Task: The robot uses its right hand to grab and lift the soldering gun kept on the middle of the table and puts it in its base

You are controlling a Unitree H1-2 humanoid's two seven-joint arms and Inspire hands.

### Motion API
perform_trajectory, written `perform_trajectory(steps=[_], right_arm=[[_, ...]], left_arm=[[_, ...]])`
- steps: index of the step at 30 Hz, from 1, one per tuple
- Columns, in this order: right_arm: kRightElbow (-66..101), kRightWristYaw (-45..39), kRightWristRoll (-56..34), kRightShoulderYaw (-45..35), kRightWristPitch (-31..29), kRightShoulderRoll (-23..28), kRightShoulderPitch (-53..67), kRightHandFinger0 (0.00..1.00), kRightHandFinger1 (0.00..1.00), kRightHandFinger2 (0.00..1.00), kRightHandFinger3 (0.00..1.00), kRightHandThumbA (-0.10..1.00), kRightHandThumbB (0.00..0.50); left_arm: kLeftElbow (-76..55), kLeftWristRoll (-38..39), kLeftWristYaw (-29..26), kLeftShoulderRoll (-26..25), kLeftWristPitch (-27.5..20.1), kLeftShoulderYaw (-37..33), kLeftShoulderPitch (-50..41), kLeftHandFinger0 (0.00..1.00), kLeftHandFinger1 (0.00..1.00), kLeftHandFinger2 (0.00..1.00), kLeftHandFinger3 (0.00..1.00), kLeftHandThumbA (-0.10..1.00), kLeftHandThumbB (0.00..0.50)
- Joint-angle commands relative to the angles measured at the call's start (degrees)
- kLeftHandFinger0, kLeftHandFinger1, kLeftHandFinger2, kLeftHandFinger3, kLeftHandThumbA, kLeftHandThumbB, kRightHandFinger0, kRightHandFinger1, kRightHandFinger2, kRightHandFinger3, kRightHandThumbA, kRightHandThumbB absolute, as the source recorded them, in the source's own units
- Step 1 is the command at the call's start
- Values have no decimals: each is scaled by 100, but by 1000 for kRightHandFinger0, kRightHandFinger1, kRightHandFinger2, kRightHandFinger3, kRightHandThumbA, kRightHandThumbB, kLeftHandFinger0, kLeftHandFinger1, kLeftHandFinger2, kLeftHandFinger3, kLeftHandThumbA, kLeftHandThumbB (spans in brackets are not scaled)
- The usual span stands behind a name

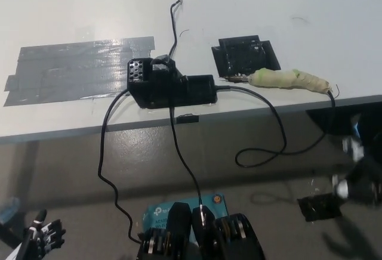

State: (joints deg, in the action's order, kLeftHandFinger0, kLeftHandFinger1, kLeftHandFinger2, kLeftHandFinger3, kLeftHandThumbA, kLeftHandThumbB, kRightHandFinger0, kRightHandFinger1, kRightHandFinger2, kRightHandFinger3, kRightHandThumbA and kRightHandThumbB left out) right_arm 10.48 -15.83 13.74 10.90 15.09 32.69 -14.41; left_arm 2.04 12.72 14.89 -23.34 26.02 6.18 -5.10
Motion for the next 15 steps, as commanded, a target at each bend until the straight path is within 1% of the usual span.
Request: perform_trajectory(steps=[1,2,3,4,5,6,7,8,9,10,11,12,13,15], right_arm=[[689,-155,1028,111,235,254,-1206,1000,1000,1000,1000,362,264],[666,-176,1061,130,227,236,-1437,1000,1000,1000,1000,378,283],[640,-201,1166,179,241,219,-1691,1000,1000,1000,1000,372,292],[552,-245,1351,270,261,212,-2024,1000,1000,1000,1000,427,297],[441,-328,1438,365,296,187,-2320,1000,1000,1000,1000,437,293],[347,-322,1454,394,279,166,-2445,1000,1000,1000,1000,440,303],[163,-283,1505,428,241,138,-2632,1000,1000,1000,1000,417,312],[7,-277,1614,503,226,137,-2770,1000,1000,1000,1000,407,319],[-53,-266,1661,531,221,135,-2826,1000,1000,1000,1000,407,320],[-251,-289,1741,627,170,142,-2957,1000,1000,1000,1000,381,310],[-469,-320,1876,753,109,143,-3096,1000,1000,1000,1000,436,324],[-643,-354,1946,861,80,114,-3216,1000,1000,1000,1000,434,328],[-832,-392,1958,952,25,82,-3345,1000,1000,1000,1000,430,345],[-1176,-505,1969,1109,27,-1,-3581,1000,1000,1000,1000,426,363]], left_arm=[[-190,108,143,-229,91,-17,16,1000,1000,1000,1000,1000,423],[-191,81,177,-218,91,-21,14,1000,1000,1000,1000,1000,461],[-195,88,179,-188,91,-9,1,1000,1000,1000,1000,1000,459],[-191,81,166,-182,91,-7,6,1000,1000,1000,1000,1000,442],[-259,73,98,-161,91,26,-73,1000,1000,1000,1000,1000,443],[-277,88,77,-184,91,35,-76,1000,1000,1000,1000,1000,445],[-260,107,68,-212,91,27,-44,1000,1000,1000,1000,1000,440],[-259,125,83,-228,91,28,-29,1000,1000,1000,1000,1000,450],[-258,138,92,-249,91,32,-4,1000,1000,1000,1000,1000,451],[-269,152,78,-265,91,9,-8,1000,1000,1000,1000,1000,454],[-265,126,98,-282,91,-20,-3,1000,1000,1000,1000,1000,460],[-287,173,98,-321,91,-30,-21,1000,1000,1000,1000,1000,442],[-300,163,138,-334,91,-39,-24,1000,1000,1000,1000,1000,457],[-273,152,176,-365,91,-63,-1,1000,1000,1000,1000,1000,454]])
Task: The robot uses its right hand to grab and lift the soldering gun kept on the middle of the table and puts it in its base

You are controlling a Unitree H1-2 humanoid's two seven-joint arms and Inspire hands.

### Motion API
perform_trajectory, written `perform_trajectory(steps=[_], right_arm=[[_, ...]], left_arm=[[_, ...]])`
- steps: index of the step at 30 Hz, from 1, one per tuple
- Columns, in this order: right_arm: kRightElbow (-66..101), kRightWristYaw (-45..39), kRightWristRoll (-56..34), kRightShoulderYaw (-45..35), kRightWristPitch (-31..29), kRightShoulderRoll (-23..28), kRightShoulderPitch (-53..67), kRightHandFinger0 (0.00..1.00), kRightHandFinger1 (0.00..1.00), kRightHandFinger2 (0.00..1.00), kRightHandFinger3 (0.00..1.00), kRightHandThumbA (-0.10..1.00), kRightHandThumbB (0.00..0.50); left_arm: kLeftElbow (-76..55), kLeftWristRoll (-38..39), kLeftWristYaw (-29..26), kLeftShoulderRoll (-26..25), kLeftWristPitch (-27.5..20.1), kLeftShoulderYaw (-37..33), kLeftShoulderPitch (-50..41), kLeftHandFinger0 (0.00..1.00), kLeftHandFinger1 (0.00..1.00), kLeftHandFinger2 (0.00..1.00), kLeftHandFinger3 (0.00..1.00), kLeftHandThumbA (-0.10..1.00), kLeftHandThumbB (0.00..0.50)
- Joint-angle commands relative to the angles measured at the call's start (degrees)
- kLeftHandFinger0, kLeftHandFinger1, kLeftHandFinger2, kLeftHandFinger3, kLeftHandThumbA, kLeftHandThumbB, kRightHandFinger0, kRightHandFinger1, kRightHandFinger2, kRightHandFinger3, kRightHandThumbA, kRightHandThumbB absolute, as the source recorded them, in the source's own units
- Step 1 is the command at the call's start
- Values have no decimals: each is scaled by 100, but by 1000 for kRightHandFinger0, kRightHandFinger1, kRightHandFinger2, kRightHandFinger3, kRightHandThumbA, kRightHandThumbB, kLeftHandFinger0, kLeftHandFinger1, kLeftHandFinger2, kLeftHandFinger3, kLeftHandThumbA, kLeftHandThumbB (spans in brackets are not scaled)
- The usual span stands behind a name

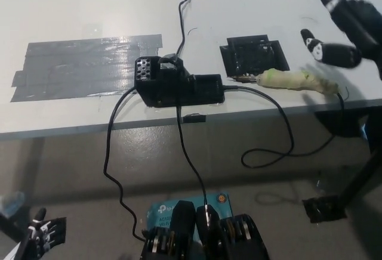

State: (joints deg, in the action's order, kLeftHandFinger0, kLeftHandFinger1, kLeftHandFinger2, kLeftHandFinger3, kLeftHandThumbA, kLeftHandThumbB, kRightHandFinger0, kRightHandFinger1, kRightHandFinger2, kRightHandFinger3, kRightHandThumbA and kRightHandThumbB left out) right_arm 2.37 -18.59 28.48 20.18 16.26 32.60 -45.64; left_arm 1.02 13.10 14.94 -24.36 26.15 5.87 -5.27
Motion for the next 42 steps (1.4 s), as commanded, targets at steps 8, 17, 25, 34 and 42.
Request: perform_trajectory(steps=[8,17,25,34,42], right_arm=[[-1570,-701,1109,1072,-336,-156,-1192,1000,1000,1000,1000,430,367],[-2456,-820,1389,1574,-460,-288,-1553,1000,1000,1000,1000,503,342],[-3043,-917,1403,1536,-422,-447,-1524,1000,1000,1000,1000,473,332],[-3508,-911,1429,1378,-163,-372,-1410,1000,1000,1000,1000,470,311],[-3989,-860,1397,1231,10,-492,-1371,1000,1000,1000,1000,496,286]], left_arm=[[-187,91,128,-240,78,-82,-5,1000,1000,1000,1000,1000,467],[-207,-33,98,-322,78,-234,-17,1000,1000,1000,1000,1000,335],[-243,59,71,-307,78,-286,-50,1000,1000,1000,1000,1000,343],[-264,23,108,-323,78,-338,1,1000,1000,1000,1000,1000,316],[-349,31,94,-337,78,-402,-49,1000,1000,1000,1000,1000,344]])
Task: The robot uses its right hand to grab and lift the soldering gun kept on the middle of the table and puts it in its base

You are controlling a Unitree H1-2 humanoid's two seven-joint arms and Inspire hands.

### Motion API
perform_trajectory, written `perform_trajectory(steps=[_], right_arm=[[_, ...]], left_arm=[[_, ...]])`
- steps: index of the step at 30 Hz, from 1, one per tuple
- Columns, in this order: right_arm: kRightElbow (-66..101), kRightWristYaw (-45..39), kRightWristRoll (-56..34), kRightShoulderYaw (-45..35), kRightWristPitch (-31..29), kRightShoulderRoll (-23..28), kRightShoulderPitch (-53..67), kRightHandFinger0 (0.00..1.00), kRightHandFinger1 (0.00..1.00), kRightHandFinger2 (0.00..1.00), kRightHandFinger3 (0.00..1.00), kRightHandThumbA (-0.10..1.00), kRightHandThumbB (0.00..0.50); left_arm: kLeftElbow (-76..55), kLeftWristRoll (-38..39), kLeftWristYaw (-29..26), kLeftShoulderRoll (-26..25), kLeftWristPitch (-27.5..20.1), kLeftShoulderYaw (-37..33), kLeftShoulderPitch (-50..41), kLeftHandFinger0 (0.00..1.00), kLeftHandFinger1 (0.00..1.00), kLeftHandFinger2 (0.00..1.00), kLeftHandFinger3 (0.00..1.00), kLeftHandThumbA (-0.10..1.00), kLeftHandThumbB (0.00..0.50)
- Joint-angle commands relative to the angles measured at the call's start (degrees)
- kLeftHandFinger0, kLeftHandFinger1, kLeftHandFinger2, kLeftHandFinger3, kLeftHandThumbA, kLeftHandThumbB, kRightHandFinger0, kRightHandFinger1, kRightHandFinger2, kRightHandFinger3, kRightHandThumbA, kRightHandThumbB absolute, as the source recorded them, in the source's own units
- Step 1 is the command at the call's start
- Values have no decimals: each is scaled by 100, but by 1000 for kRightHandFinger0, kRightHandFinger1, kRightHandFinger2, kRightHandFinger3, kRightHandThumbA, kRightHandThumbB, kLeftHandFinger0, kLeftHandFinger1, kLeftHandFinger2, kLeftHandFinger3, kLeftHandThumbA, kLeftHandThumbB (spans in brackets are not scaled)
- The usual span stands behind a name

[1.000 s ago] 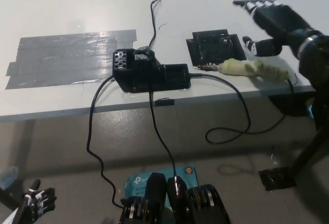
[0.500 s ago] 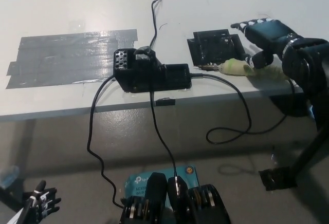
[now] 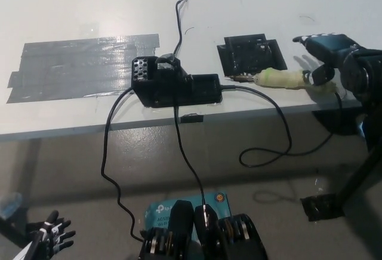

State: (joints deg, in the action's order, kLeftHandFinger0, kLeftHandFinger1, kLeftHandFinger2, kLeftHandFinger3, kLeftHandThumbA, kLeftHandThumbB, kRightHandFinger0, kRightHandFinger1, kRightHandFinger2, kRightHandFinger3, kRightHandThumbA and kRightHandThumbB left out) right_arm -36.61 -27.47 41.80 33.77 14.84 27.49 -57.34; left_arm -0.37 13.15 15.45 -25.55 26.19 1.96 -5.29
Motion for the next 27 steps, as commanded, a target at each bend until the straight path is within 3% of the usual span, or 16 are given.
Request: perform_trajectory(steps=[1,3,4,5,6,10,12,14,15,18,23,25,27], right_arm=[[-199,26,66,-118,161,-29,-218,1000,1000,1000,1000,515,287],[-250,34,18,-156,166,-96,-213,1000,1000,1000,1000,505,292],[-252,30,18,-165,160,-89,-213,1000,1000,1000,1000,531,330],[-275,64,-39,-200,120,-149,-183,1000,1000,1000,1000,490,301],[-305,109,-55,-220,102,-188,-163,1000,1000,1000,1000,482,311],[-307,130,28,-212,188,-265,-61,1000,1000,1000,1000,427,318],[-335,164,40,-208,160,-262,-13,1000,1000,1000,1000,429,326],[-372,144,85,-167,170,-253,13,1000,1000,1000,1000,460,314],[-334,149,97,-166,153,-213,64,1000,1000,1000,1000,481,257],[-346,297,77,-225,66,-194,86,1000,1000,1000,1000,506,214],[-390,434,35,-310,42,-238,69,1000,1000,1000,1000,436,242],[-438,400,-16,-321,9,-274,93,1000,1000,1000,1000,418,247],[-470,474,-142,-430,-7,-326,207,1000,1000,1000,1000,302,255]], left_arm=[[-217,33,68,-228,74,-11,-59,1000,1000,1000,1000,1000,330],[-212,20,46,-213,74,-11,-49,1000,1000,1000,1000,1000,337],[-204,13,37,-202,74,-20,-38,1000,1000,1000,1000,1000,360],[-191,6,29,-196,74,-24,-29,1000,1000,1000,1000,1000,367],[-205,5,35,-189,74,-20,-30,1000,1000,1000,1000,1000,367],[-247,45,-6,-170,74,-51,-50,1000,1000,1000,1000,1000,327],[-256,22,-2,-170,74,-50,-65,1000,1000,1000,1000,1000,336],[-257,27,8,-179,74,-40,-77,1000,1000,1000,1000,1000,331],[-242,50,59,-177,74,-23,-72,1000,1000,1000,1000,1000,328],[-269,-40,70,-227,74,-63,-67,1000,1000,1000,1000,1000,339],[-258,-43,68,-213,74,-51,-39,1000,1000,1000,1000,1000,340],[-271,-38,36,-204,74,-61,-56,1000,1000,1000,1000,1000,316],[-261,-4,52,-195,74,-52,-53,1000,1000,1000,1000,1000,313]])
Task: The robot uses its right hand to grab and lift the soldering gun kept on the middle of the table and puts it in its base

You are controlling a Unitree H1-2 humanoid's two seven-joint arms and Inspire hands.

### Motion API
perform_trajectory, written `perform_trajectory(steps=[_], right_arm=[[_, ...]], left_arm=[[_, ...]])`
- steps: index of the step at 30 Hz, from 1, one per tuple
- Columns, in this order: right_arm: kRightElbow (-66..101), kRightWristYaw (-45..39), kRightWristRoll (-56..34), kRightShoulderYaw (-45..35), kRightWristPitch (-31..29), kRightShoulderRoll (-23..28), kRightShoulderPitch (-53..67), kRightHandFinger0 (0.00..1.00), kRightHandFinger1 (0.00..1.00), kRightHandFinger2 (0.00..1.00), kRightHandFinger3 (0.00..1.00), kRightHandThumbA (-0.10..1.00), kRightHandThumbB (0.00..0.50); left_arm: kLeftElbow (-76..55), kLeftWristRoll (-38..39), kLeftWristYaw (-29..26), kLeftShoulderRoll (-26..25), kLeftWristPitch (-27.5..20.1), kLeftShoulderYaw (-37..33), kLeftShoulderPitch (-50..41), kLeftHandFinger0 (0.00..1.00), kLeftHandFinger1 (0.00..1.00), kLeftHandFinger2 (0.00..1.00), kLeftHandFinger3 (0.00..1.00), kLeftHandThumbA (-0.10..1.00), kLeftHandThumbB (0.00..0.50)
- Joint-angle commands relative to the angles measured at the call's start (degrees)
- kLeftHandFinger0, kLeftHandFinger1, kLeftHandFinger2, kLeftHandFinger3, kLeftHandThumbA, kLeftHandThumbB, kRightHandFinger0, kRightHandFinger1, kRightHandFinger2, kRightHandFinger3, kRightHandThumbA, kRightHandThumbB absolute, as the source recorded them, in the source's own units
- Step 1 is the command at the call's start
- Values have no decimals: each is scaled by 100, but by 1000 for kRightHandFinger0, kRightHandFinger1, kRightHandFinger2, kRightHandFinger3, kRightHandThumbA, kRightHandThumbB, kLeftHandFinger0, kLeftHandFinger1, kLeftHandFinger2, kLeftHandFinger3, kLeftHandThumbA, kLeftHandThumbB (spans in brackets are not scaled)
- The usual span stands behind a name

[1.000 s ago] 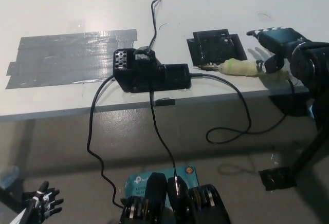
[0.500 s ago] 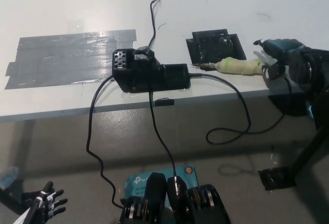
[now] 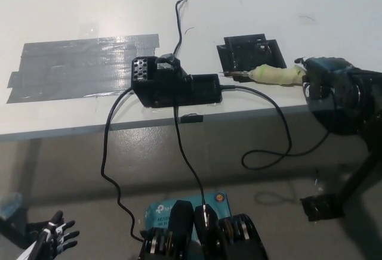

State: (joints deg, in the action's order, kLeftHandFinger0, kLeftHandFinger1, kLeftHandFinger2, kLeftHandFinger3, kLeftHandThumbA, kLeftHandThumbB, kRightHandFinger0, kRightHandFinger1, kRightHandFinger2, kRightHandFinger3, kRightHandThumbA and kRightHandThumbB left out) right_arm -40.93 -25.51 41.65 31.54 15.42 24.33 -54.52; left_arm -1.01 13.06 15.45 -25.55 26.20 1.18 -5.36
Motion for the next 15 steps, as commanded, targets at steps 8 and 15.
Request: perform_trajectory(steps=[8,15], right_arm=[[240,-435,-151,-117,212,-78,50,1000,1000,1000,1000,428,335],[332,-896,-291,-125,328,-117,-26,1000,1000,1000,1000,495,425]], left_arm=[[-194,7,108,-203,73,33,62,1000,1000,1000,1000,1000,360],[-270,-5,204,-311,73,1,-49,1000,1000,1000,1000,1000,352]])
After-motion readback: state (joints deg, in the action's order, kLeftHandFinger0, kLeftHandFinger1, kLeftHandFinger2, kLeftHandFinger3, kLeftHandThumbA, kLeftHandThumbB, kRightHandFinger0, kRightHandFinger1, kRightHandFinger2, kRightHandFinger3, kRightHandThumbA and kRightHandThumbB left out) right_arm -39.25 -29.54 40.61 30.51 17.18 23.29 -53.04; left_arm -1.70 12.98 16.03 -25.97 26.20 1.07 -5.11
